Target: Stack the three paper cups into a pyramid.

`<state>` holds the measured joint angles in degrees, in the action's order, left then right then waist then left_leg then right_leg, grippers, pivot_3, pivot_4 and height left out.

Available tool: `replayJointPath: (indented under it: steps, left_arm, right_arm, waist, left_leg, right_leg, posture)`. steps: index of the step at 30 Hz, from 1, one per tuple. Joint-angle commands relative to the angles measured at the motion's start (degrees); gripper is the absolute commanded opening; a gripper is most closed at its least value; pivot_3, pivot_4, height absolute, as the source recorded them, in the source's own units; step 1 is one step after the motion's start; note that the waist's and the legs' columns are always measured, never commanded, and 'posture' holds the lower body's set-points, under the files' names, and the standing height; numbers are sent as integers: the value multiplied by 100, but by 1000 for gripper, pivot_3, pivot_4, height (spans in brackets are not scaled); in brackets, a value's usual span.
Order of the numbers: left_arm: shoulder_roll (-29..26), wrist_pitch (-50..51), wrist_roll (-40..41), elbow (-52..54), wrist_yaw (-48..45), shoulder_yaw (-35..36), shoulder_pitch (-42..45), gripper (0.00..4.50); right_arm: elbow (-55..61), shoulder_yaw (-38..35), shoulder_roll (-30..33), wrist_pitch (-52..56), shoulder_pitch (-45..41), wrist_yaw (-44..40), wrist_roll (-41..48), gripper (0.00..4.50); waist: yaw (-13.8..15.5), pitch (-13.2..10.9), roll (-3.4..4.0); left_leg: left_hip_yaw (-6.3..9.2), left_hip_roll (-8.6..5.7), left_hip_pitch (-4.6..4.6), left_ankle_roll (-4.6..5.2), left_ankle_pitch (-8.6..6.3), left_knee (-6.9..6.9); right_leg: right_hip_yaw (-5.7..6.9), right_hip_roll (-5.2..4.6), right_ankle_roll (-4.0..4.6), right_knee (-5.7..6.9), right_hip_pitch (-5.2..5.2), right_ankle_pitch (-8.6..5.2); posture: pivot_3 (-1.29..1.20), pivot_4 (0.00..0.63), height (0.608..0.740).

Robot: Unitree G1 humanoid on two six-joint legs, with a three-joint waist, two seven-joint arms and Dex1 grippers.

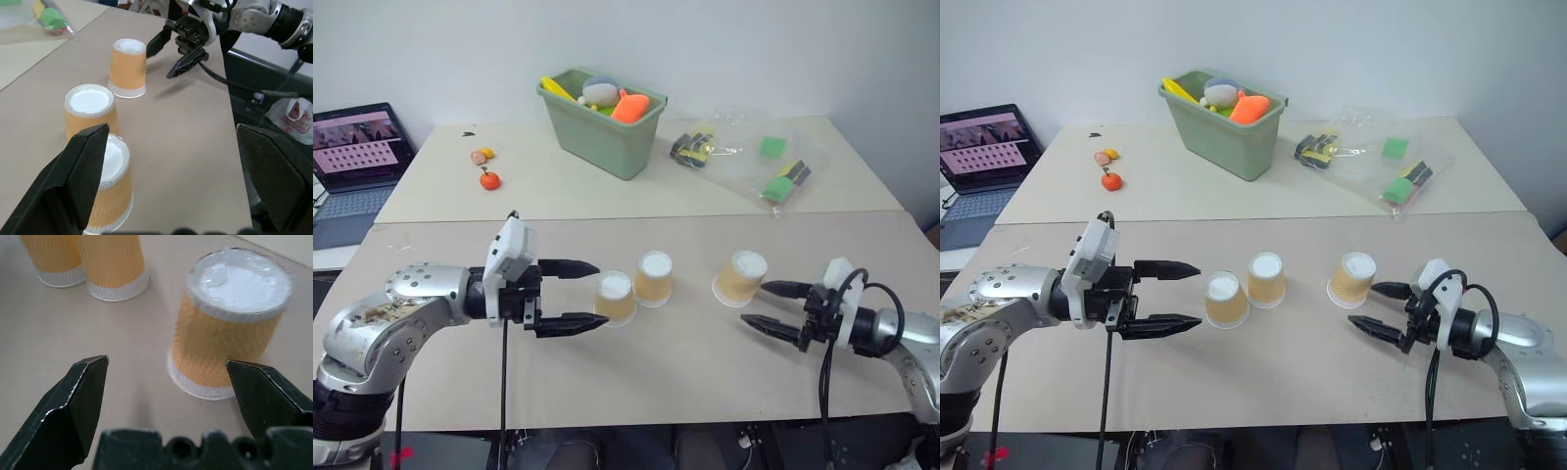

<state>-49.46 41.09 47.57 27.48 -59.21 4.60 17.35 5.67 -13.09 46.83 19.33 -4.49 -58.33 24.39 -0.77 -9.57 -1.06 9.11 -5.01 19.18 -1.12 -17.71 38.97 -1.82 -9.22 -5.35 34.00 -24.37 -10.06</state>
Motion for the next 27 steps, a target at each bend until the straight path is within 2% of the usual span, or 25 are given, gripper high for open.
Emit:
replayJointPath:
  steps: [1,17,20,21,23,24,27]
  left_arm:
    - [51,-118,5,48,-31,80,18,4452]
    - [94,-17,45,60,76,271,-111,4452]
    - [46,-40,-23,48,103,337,-183,4500]
    - [38,-59,-33,36,109,373,-211,4500]
    - [26,-84,-58,-9,145,460,-275,4500]
    - [25,-91,-69,-23,157,488,-295,4500]
    - [33,-82,-70,-57,217,659,-477,4500]
  right_arm:
    - [-96,-256,115,-85,-210,-2,74,4500]
    - [-615,444,-336,-161,-1195,-80,-124,4500]
    - [-785,539,-399,-217,-1354,-135,-143,3781]
    - [-840,558,-410,-238,-1398,-130,-162,3318]
    - [-941,580,-438,-291,-1486,-131,-198,2822]
    - [-978,583,-449,-315,-1516,-136,-210,2645]
    - [-1161,574,-513,-363,-1720,-9,-270,2616]
  waist:
    - [2,0,0]
    - [-18,0,0]
    - [-9,0,0]
    - [-9,0,0]
    - [-11,0,1]
    - [-12,0,1]
    - [-29,1,2]
  left_leg:
    - [0,0,0,0,0,0]
    - [0,-1,1,1,0,1]
    - [0,1,1,0,0,-1]
    - [0,0,1,0,0,0]
    - [0,0,0,0,0,0]
    - [0,0,0,0,0,0]
    - [0,0,1,0,0,0]
  right_leg:
    - [0,0,0,0,-1,0]
    - [-2,0,1,-2,-3,1]
    - [-3,1,1,0,-7,1]
    - [-3,1,1,0,-6,1]
    - [-4,1,1,1,-6,1]
    - [-3,1,1,1,-6,1]
    - [-4,1,2,0,-9,1]
  posture:
    - [0,150,740]
    - [0,150,740]
    - [0,150,740]
    - [0,150,740]
    - [0,150,740]
    - [0,150,740]
    - [0,150,740]
